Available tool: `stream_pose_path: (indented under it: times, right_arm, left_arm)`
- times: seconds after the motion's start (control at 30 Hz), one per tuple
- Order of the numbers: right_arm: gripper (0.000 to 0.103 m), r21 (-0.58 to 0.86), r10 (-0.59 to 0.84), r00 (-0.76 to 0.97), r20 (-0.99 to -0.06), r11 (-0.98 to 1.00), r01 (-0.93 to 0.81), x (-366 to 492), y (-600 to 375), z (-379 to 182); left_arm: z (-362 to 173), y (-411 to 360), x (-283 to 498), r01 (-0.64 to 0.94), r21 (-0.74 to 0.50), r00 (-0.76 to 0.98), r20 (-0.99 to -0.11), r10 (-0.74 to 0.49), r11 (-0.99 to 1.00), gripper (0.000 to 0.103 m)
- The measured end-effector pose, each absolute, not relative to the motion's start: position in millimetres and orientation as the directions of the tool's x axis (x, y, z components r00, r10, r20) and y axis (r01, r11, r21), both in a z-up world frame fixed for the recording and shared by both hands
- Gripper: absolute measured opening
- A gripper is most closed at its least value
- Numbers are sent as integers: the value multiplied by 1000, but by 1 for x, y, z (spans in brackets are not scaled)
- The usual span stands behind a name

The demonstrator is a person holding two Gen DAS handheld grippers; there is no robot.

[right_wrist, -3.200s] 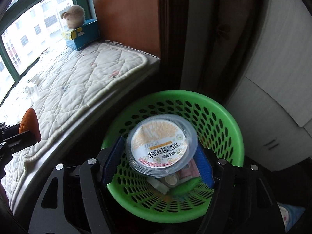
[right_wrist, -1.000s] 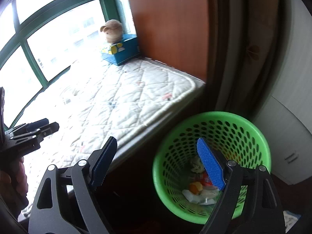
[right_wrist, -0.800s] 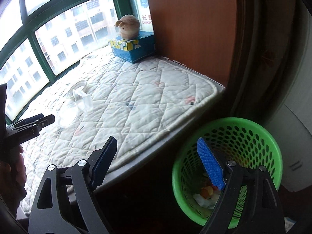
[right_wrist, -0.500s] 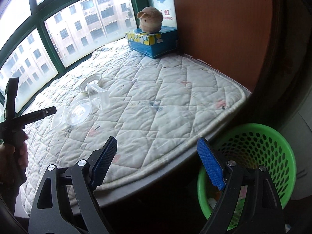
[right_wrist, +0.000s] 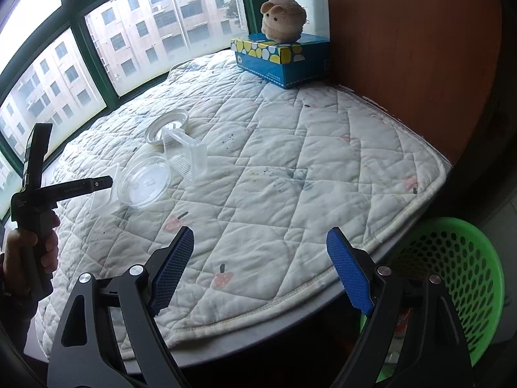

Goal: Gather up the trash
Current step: 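Grasp the clear rectangular plastic box by its rim with the left tool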

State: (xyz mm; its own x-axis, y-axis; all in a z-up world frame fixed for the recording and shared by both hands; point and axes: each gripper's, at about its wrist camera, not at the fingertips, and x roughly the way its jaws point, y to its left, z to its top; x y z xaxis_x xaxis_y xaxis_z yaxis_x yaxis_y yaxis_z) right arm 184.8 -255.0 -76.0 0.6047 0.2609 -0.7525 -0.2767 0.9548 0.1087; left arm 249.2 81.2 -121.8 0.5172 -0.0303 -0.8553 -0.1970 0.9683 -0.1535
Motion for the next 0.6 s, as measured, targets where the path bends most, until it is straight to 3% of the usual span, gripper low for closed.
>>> stream_pose_path:
  times: [0.07, 0.17, 0.23, 0.4, 0.6]
  right_arm:
    - [84, 105, 265, 599, -756, 952, -289, 187, -248, -78]
    - [84, 104, 274, 587, -762, 946, -306, 191, -237, -80]
    - [84, 101, 278, 581, -765, 943, -318, 195, -228, -82]
    - [84, 116, 310, 558, -769, 927, -356, 203, -205, -86]
    - [84, 120, 345, 523, -780, 901, -416, 209, -169, -95]
  left_arm:
    - [-127, 85, 249, -197, -170, 507, -861, -48, 965, 51]
    - [-133, 85, 250, -182, -182, 494, -867, -70, 966, 40]
    - [-133, 84, 249, -161, -184, 498, -863, -81, 970, 27]
    - [-127, 87, 247, -131, -191, 511, -854, -99, 973, 10]
    - [-121, 97, 241, -106, -189, 525, -844, -106, 976, 6]
